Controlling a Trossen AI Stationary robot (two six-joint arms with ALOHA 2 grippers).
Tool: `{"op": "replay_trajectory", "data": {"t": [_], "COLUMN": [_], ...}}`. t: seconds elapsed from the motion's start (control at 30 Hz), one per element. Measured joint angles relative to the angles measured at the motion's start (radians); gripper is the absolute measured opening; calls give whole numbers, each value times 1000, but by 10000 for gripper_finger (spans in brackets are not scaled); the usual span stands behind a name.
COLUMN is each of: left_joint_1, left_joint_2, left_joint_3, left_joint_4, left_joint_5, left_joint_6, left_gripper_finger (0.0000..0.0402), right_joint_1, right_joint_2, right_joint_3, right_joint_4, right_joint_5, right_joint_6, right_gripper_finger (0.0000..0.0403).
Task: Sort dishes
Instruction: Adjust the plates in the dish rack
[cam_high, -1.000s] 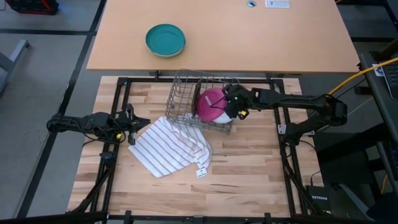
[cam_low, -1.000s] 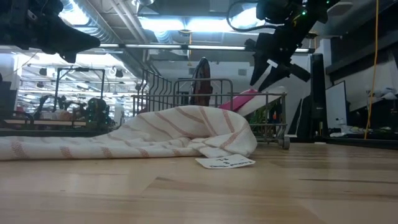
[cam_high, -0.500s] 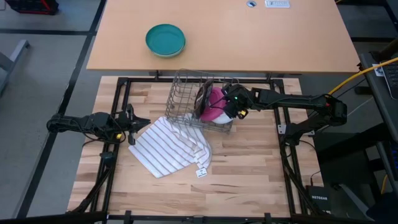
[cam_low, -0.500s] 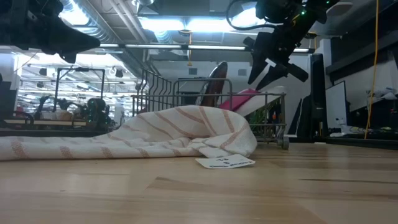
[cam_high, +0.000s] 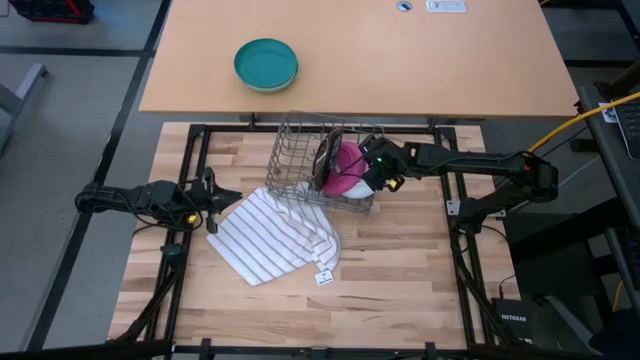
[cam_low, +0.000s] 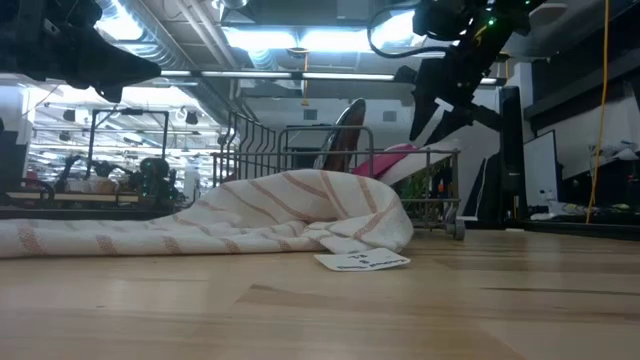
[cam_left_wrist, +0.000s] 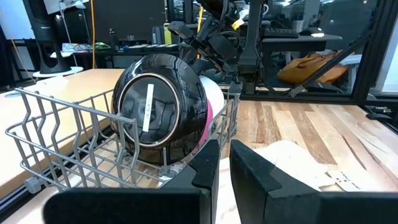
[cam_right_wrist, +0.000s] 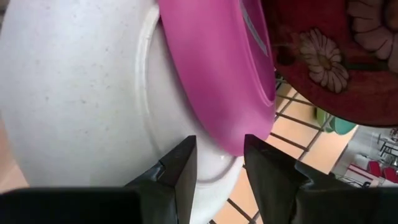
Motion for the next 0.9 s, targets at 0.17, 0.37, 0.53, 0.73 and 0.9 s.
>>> {"op": "replay_trajectory", "data": {"t": [0.17,0.37,0.53,0.73,0.9], "left_joint_1": [0,0,0,0,0], "left_joint_2": [0,0,0,0,0], "left_joint_3": [0,0,0,0,0], "left_joint_4": [0,0,0,-2,-4], "left_joint_5": [0,0,0,0,0], "left_joint_6": [2,2,3,0,0], "left_gripper_finger": [30,30,30,30,30], "right_joint_1": [-1,-1,-1,-1,-1], "right_joint_2": [0,0,19,52,56], "right_joint_3": [0,-1,-2,0,-3], "right_joint_4": [-1,20,48,94,187], "right_joint_5": [-27,-55,-108,-80,-72], "right_joint_6": [-3,-28,-29,-54,-55], "right_gripper_finger": [138,138,138,138,138]}}
